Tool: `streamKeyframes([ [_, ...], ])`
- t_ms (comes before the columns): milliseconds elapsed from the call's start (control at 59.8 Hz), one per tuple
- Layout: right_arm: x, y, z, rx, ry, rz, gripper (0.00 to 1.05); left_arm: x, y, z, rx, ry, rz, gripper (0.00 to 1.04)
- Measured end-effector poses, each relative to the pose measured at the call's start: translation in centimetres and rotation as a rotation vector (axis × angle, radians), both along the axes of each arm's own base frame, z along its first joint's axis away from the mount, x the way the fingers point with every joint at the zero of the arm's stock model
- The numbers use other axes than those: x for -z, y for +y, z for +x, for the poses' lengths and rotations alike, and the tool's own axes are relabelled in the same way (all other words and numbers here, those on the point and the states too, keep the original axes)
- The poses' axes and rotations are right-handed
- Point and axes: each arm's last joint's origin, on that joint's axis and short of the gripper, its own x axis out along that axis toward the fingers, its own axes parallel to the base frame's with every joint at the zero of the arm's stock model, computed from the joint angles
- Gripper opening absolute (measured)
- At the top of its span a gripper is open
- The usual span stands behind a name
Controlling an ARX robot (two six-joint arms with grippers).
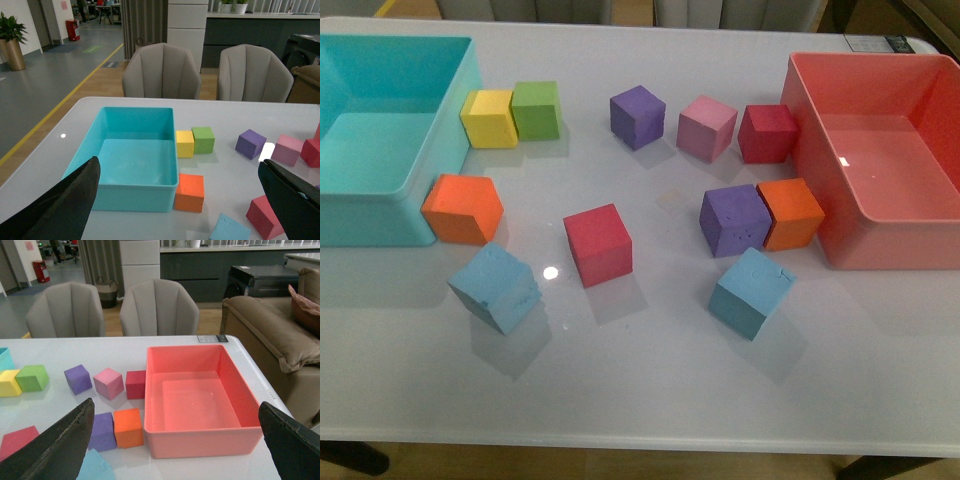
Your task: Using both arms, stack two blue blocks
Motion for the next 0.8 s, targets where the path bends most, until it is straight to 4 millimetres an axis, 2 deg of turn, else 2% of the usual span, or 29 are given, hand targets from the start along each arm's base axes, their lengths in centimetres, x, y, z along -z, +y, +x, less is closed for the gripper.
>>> streamKeyframes([
  [702,0.01,0.00,0.00,0.000,0.001,0.000,0.96,0.00,0.00,0.00,0.000,0.000,0.000,0.96],
  [736,0.11,0.03,0.06,-0.016,0.057,-0.009,0.96,0.00,0.00,0.00,0.000,0.000,0.000,0.96],
  [803,0.06,0.27,0.67,-0.054,0.296,-0.039,0.96,0.00,0.00,0.00,0.000,0.000,0.000,0.96],
])
